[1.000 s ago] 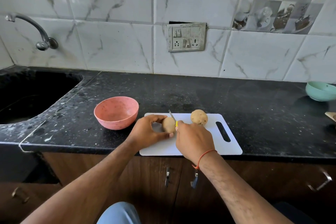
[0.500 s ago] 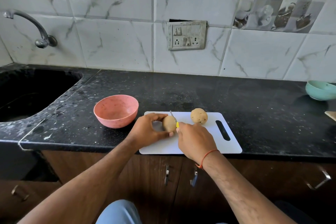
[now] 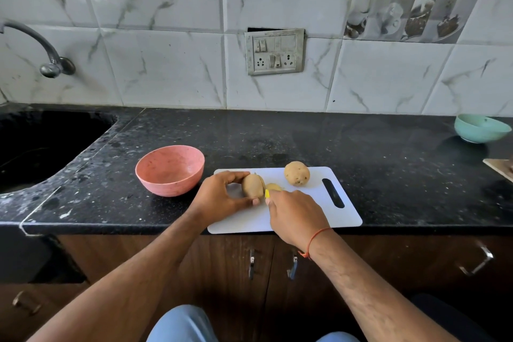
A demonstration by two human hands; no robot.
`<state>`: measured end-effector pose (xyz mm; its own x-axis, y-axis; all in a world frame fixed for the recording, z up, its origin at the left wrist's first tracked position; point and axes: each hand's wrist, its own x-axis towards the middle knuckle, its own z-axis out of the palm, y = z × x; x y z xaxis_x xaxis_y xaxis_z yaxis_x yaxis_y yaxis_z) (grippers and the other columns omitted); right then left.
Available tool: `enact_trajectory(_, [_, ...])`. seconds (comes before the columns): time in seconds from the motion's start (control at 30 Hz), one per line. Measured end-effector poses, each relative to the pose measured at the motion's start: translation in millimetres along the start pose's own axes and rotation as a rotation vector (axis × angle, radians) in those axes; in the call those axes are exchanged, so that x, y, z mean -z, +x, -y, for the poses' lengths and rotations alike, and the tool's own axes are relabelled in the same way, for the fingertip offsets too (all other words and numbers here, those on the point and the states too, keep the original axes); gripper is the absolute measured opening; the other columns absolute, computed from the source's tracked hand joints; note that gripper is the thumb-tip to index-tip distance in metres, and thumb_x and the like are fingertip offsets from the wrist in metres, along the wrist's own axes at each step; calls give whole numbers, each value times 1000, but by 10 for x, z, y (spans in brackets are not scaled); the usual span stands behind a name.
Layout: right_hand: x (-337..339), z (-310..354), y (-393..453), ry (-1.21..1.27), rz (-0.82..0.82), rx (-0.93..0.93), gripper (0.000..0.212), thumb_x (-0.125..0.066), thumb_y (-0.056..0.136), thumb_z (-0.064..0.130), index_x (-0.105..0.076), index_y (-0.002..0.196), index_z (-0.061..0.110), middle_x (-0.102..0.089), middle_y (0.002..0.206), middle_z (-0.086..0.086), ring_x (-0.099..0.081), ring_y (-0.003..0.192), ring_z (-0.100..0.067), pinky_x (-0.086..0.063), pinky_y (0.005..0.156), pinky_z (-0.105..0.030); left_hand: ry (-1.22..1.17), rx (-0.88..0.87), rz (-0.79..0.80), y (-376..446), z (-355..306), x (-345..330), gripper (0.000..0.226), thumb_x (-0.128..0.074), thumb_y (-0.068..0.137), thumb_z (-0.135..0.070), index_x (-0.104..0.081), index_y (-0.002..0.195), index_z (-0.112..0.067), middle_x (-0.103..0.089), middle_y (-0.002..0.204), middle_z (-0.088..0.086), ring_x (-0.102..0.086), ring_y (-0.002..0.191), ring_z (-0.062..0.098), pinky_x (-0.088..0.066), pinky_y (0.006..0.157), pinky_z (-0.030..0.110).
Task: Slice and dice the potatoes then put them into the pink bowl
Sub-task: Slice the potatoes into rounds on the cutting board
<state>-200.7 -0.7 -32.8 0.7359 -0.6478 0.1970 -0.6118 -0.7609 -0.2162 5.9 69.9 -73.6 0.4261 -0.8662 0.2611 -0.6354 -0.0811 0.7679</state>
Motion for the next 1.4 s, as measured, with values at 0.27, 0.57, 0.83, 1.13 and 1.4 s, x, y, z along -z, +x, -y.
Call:
enact_trajectory(0.27, [29,-4,155,-12,35,-16,22,-43,105,29,-63,107,19,-56,84,-4,-52,76,-29,-33,59,-36,45,7,-19,6,-6,-13,56,-96,71,-46,-75,122,-42,-68,112,-41,-58,115,-19,-45,100,14])
enact_trajectory(0.57, [15,-64,85,-1,42,4,23,-41,108,34,-60,110,21,-63,91,-5,-58,83,-28,-42,65,-36,50,21,-25,13,23,-20,75,-95,66,-59,-72,133,-34,-70,123,-28,-61,117,-12,-49,104,19])
enact_trajectory(0.83, [-41,-50,-1,-15,44,14,24,-40,109,37,-58,114,22,-56,85,-1,-54,78,-24,-39,63,-35,42,25,-10,2,-14,-5,79,-95,66,-59,-70,136,-33,-69,126,-26,-62,118,-8,-49,104,19])
enact_trajectory(1.13, [3,-22,127,-45,59,18,25,-42,108,35,-61,110,19,-59,87,-4,-60,84,-29,-43,65,-37,47,29,-29,12,-8,-18,76,-95,67,-56,-71,135,-32,-70,125,-24,-63,117,-9,-49,104,19])
enact_trajectory(1.4, [-64,-106,-57,-38,76,31,26,-40,109,39,-61,117,25,-63,90,1,-60,80,-17,-45,63,-32,62,26,-11,25,18,-9,80,-92,66,-66,-70,136,-33,-71,125,-26,-62,117,-11,-50,103,18])
